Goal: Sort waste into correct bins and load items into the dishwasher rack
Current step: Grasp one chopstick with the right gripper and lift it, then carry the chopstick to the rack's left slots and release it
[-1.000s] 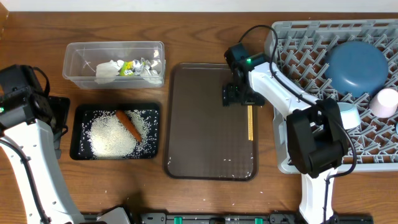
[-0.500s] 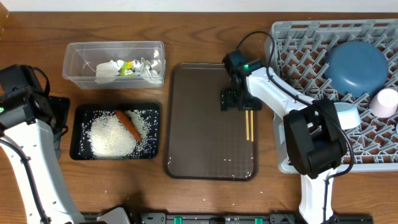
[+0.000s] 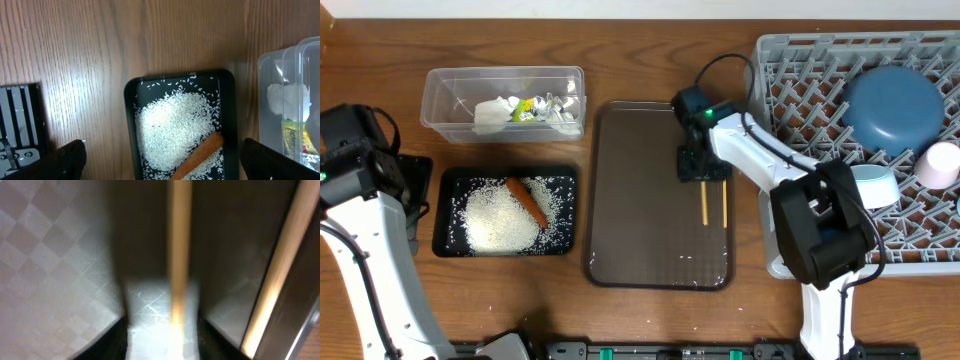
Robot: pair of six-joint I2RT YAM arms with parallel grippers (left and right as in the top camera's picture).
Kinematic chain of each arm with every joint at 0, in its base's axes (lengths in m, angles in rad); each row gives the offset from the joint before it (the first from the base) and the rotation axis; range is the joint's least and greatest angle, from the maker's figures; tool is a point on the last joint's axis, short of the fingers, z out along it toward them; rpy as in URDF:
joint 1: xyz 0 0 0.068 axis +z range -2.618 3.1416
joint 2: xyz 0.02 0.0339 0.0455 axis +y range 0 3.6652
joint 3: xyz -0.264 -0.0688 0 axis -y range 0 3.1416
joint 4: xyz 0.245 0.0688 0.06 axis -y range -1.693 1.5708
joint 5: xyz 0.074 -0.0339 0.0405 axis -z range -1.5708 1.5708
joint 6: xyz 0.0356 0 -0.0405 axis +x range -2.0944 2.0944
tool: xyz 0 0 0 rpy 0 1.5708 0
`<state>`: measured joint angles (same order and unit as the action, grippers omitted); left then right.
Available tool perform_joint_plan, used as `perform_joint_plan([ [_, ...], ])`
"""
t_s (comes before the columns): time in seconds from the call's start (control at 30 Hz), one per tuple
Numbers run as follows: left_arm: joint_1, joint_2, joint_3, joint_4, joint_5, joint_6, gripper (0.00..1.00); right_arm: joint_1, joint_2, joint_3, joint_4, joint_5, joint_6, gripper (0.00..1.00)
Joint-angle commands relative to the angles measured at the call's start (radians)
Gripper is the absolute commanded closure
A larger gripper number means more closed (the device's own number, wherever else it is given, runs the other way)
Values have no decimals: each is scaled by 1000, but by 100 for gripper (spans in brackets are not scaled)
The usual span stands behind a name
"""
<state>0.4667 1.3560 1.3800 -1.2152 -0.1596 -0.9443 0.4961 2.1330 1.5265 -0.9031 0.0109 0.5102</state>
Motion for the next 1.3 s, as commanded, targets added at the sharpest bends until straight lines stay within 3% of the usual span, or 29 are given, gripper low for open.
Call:
perform_joint_plan([
  [0.0, 4, 5, 7, -3, -5, 9, 1, 36, 7, -22, 10, 26, 35, 81],
  [0.1, 4, 5, 7, -3, -5, 9, 1, 49, 6, -17, 20, 22, 35, 97],
  [0.13, 4, 5, 7, -3, -5, 9, 1, 48, 6, -9, 15, 20, 35, 99],
  [0.47, 4, 5, 7, -3, -5, 9, 1, -48, -83, 220, -159, -45, -111, 99],
  [0.7, 4, 5, 7, -4, -5, 9, 1, -267, -186, 399, -316, -47, -335, 99],
  [0.83, 4, 5, 7, -3, -5, 9, 1, -418, -198, 401, -319, -179, -499, 99],
  [0.97, 4, 5, 7, -3, -5, 9, 1, -508, -177, 379, -314, -221, -551, 99],
  [1.1, 4, 5, 7, -3, -5, 9, 1, -528, -142, 355, -292, -314, -629, 99],
  [1.27, 4, 5, 7, -3, -5, 9, 1, -512, -101, 319, -241, -319, -606, 95],
])
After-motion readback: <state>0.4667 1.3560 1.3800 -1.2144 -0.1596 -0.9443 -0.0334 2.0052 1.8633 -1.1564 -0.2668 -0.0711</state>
